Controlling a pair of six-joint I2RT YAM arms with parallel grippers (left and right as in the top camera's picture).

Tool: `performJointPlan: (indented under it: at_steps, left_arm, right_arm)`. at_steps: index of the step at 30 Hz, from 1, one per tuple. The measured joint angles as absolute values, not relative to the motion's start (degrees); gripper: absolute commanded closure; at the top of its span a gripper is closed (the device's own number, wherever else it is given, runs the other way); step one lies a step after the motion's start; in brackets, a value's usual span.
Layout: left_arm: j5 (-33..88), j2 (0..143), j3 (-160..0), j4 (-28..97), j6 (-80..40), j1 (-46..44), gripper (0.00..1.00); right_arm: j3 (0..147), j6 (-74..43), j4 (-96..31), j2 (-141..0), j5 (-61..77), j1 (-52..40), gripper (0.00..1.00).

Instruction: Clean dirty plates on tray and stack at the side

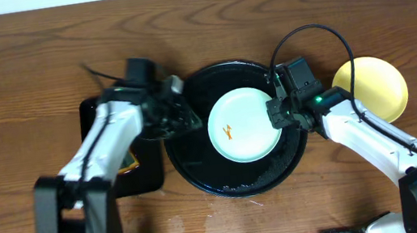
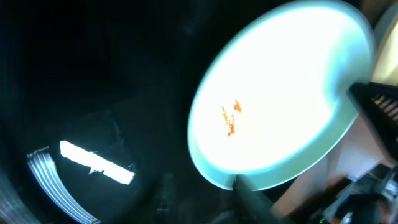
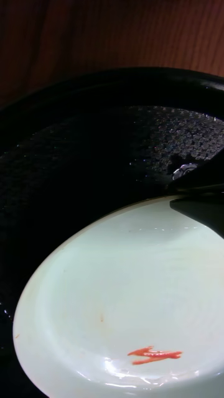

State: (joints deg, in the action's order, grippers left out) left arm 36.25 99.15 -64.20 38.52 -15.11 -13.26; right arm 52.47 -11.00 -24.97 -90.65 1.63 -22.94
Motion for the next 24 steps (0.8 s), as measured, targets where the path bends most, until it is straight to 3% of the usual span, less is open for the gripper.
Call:
performJointPlan:
  at_steps: [9, 24]
  left_arm:
    - [37.28, 108.12, -64.18, 31.75, -18.74, -17.15, 0.92]
    - [35.62, 109.97, -64.2, 30.92, -20.8, -18.7, 0.92]
  right_arm:
    - [52.47, -10.85, -24.99, -90.65, 1.52, -22.94, 0.99]
    - [52.47, -10.85, -24.84, -90.65, 1.5, -22.94, 0.99]
